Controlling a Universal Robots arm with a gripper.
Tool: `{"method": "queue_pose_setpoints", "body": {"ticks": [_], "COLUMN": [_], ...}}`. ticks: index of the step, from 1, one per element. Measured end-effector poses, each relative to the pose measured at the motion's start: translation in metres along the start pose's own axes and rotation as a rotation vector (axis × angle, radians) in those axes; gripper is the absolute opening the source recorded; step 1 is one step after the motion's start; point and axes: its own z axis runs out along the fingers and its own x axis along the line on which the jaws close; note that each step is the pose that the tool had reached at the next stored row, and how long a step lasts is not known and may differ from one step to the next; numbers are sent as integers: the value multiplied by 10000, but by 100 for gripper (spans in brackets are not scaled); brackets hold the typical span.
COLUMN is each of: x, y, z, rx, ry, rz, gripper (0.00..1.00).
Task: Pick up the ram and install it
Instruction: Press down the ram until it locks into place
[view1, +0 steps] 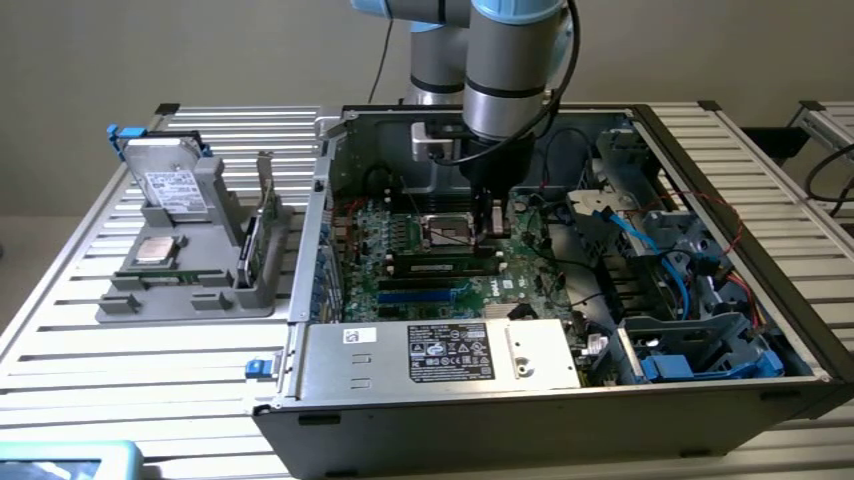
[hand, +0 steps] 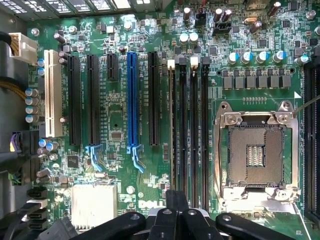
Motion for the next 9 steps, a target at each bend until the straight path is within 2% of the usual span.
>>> {"method": "queue_pose_setpoints", "body": {"ticks": [9], "x": [-3], "y": [0], "z": [35], "rx": [-1], "ry": [4], "rz": [8], "gripper": [11]}}
